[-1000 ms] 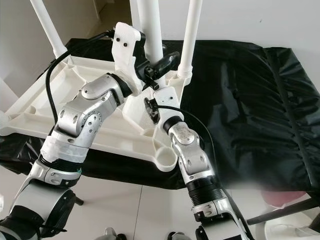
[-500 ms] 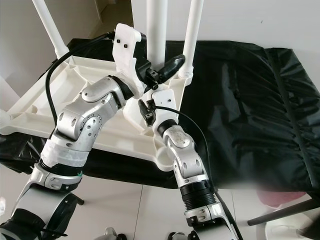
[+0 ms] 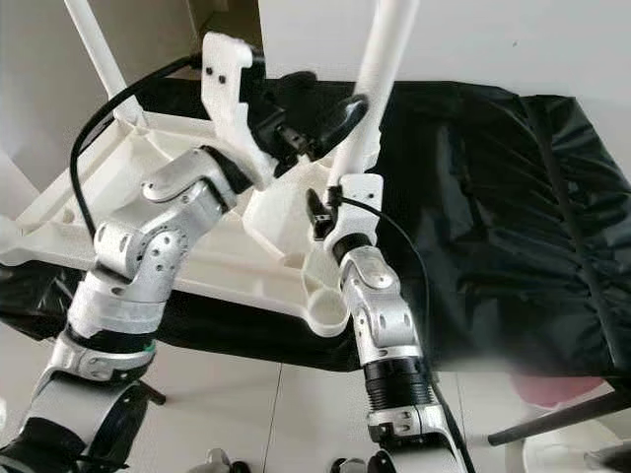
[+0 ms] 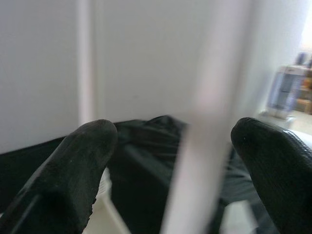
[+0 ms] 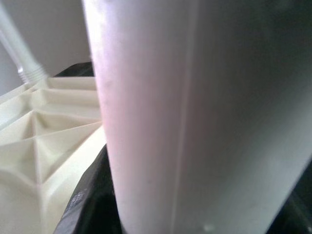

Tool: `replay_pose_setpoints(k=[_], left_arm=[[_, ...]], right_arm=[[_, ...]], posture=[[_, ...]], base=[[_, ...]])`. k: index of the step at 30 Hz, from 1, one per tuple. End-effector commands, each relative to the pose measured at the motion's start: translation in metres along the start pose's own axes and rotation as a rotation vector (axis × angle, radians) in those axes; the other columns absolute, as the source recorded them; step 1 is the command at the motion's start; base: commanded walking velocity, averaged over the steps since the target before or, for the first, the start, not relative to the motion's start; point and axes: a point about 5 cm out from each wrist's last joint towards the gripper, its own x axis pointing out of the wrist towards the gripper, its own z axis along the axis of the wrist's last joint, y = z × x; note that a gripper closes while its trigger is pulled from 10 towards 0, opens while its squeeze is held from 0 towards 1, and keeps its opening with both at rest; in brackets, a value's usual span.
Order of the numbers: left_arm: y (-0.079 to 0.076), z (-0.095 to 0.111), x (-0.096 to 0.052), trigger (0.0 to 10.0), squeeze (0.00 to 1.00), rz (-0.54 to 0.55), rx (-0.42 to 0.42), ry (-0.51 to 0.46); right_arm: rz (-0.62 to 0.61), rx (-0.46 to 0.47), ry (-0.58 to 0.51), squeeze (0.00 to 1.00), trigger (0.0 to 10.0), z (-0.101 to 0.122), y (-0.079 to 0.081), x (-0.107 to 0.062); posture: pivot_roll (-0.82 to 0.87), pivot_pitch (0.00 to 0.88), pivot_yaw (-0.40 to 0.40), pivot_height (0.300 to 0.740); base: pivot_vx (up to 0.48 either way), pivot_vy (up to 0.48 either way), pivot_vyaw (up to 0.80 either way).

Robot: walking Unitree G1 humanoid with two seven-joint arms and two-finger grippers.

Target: Building children table

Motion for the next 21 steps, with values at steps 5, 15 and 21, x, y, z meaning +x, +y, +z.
replay_pose_setpoints(k=[5,15,21], left_arm=[[0.001,-0.015,-0.016,10.0,0.00,-0.055,0.036,0.075],[-0.001,-0.050,-0.039,10.0,0.00,-0.046,0.062,0.206],[-0.007,-0.071,-0.057,10.0,0.00,-0.038,0.074,0.266]], right_arm=[[-0.047,0.004,-0.028,0.00,10.0,0.004,-0.011,-0.006],[-0.070,-0.031,-0.052,0.00,10.0,0.004,-0.019,-0.015],[-0.087,-0.057,-0.060,0.00,10.0,0.004,-0.024,-0.022]], posture=[[0.02,0.089,0.044,0.740],[0.01,0.102,0.039,0.740],[0.01,0.113,0.036,0.740]], base=[[0.000,0.000,0.00],[0.000,0.000,0.00],[0.000,0.000,0.00]])
